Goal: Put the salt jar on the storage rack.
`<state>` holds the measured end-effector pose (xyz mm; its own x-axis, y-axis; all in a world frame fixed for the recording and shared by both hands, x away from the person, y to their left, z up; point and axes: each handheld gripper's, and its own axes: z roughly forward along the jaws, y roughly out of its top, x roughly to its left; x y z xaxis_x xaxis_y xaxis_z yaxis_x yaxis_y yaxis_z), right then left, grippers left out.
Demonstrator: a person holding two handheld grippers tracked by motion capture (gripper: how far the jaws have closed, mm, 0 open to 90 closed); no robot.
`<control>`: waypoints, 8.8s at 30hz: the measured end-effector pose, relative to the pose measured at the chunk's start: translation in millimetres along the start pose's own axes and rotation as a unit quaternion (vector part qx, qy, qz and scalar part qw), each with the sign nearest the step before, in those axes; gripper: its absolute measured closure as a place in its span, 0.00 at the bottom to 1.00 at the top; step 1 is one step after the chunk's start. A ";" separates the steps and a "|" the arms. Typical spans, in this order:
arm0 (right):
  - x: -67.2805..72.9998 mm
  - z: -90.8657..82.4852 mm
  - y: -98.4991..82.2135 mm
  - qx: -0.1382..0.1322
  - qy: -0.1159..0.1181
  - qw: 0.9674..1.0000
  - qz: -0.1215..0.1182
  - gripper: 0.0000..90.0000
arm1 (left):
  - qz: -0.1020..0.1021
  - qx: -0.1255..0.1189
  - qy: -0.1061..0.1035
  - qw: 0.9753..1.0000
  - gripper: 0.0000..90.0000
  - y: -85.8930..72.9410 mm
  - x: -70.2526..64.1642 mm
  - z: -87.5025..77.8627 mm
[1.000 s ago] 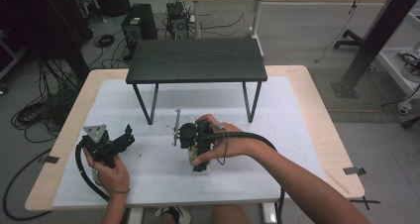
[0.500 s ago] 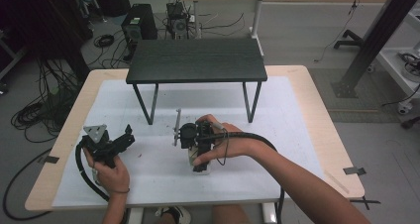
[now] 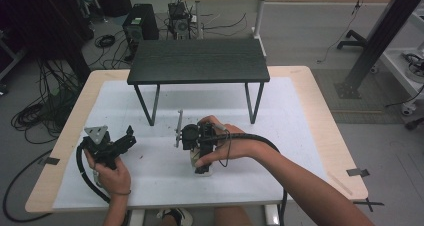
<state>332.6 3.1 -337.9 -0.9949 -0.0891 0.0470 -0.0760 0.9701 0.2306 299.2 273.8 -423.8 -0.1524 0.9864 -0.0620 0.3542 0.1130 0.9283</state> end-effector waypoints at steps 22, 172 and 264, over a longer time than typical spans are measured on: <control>0.3 -0.8 0.0 -0.001 0.003 1.000 -0.001 0.06 | 0.000 0.000 0.000 1.000 0.00 0.0 0.3 -0.1; -2.7 9.1 -1.2 0.025 -0.027 0.999 -0.012 0.33 | -0.001 0.002 -0.001 1.000 0.00 -0.2 0.5 0.7; 2.8 -61.9 4.6 0.024 -0.031 0.999 0.003 0.33 | -0.006 0.000 -0.001 1.000 0.00 0.0 1.9 -0.1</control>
<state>333.5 -6.6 -276.6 -0.9974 -0.0710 -0.0131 -0.0722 0.9803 0.1841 298.9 275.6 -423.9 -0.1547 0.9851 -0.0747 0.3514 0.1256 0.9278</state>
